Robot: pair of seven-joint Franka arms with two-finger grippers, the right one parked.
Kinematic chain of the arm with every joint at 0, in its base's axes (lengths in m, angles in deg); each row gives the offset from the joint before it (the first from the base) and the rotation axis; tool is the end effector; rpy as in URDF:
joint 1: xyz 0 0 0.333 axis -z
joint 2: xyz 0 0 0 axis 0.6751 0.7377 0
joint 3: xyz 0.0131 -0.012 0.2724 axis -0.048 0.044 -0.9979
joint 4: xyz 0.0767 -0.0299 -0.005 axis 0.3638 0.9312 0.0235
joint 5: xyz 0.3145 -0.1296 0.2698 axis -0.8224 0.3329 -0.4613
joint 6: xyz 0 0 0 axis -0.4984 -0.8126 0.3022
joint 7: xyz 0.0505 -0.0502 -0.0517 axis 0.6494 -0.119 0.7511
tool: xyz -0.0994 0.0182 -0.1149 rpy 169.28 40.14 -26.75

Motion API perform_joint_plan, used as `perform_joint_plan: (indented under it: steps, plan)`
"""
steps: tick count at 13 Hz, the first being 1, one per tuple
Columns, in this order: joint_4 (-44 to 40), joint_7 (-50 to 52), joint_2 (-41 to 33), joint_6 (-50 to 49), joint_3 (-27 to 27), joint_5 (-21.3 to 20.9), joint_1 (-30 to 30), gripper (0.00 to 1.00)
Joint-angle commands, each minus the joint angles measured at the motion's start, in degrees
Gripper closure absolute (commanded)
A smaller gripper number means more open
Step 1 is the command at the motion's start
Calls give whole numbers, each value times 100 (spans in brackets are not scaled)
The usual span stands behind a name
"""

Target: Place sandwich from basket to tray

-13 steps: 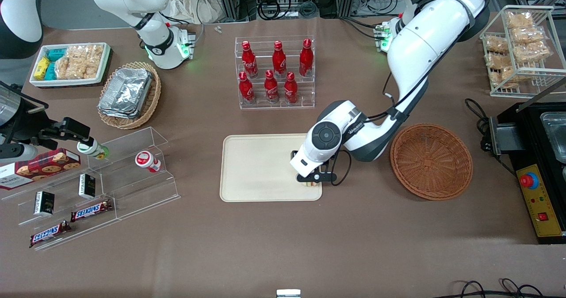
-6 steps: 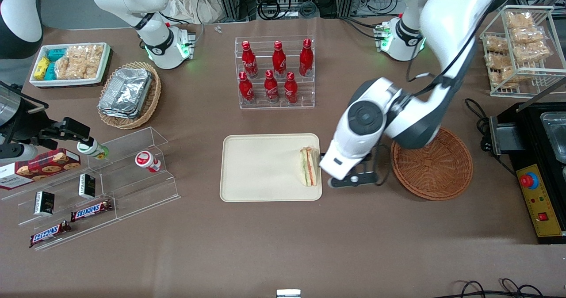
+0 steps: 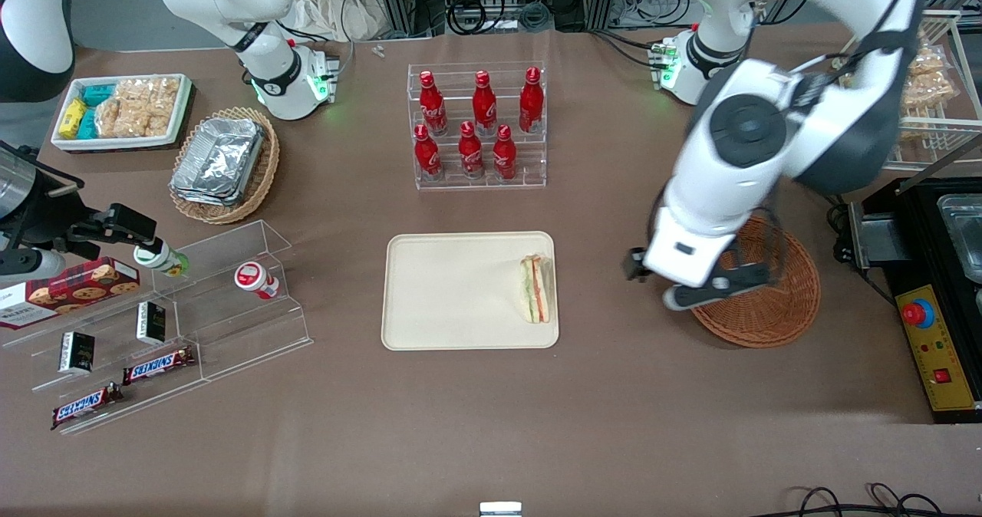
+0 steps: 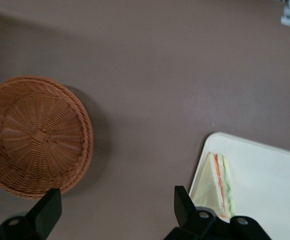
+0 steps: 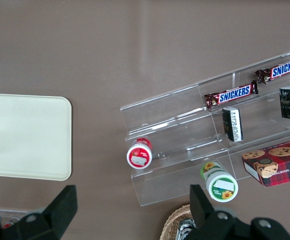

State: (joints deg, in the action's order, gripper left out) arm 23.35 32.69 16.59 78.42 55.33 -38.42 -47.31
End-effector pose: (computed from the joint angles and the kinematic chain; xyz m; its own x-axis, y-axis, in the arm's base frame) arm 0.6358 -0.2670 0.4277 0.9523 0.2893 0.0966 0.2939 -0.9551 -0.0371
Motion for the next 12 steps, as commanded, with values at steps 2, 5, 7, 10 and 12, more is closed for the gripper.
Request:
perform_joint_plan:
  steps: [2,5,7,10,12]
  plan:
    - [234,-3,-415,-242,28,134,-304,0]
    - [234,-720,-836,-767,28,572,-1066,0]
    - [278,-1808,-1153,-953,108,1055,-1833,0]
    - [269,-2427,-1364,-989,-1467,1346,-1005,0]
    - [348,-3146,-1444,-1033,-2848,1610,-47,0]
